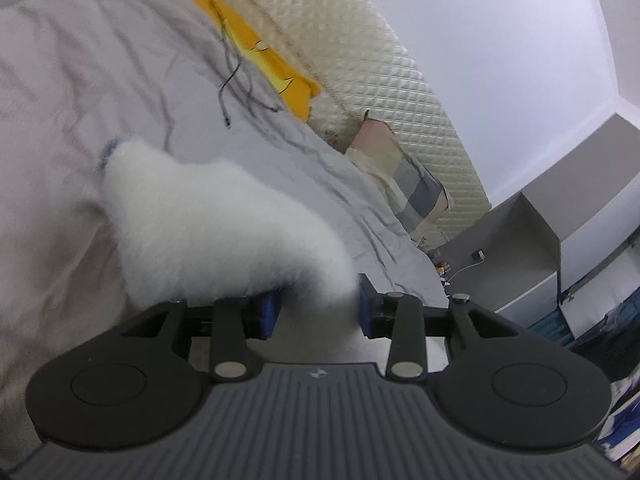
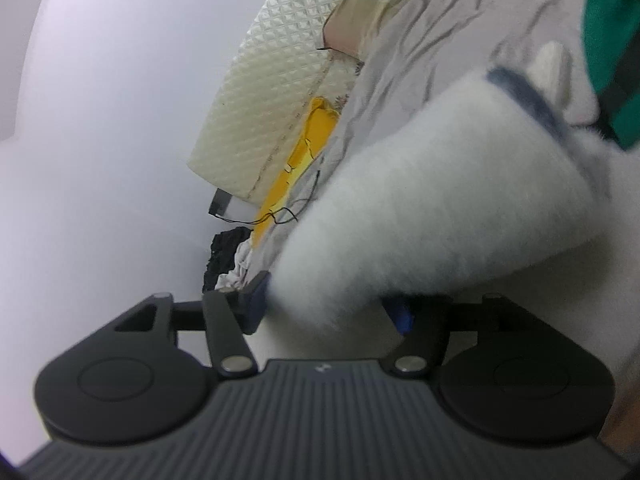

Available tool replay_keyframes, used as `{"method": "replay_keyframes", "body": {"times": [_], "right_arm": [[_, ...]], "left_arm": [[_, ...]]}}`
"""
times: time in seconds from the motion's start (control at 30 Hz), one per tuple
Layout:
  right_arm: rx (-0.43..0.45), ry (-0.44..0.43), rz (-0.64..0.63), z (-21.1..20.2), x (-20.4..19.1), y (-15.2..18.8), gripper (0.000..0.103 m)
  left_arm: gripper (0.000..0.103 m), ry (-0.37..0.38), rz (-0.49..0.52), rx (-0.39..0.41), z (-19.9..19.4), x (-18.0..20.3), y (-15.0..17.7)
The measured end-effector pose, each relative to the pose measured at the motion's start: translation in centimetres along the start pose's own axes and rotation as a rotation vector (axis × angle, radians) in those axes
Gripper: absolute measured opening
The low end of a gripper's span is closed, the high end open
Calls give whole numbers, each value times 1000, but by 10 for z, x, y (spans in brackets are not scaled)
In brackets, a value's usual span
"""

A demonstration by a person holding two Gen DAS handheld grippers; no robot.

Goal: Fold large clothes
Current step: 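Lift and fold the sweater bundle over with both grippers, then lay the folded sweater flat and open both grippers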

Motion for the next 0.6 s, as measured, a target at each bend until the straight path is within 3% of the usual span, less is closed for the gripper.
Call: {"method": "replay_keyframes", "body": {"times": [0.37, 0.6], "right_arm": [[-72, 66, -30, 70, 8, -46, 73], [-136, 159, -186, 125, 32, -42, 73]], "left_arm": [[45, -59, 138, -19, 72, 30, -43], [45, -126, 282, -7, 141, 23, -59]]}}
Point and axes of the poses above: each gripper's, at about its wrist camera, not at the fingertips, and z roughly the way its jaws point, x to its right, y to its underside, the point moved 10 cm from there along z, roughly the way its jaws point, and after that the axes turned 12 degrees about -z, right-handed, at the moved point
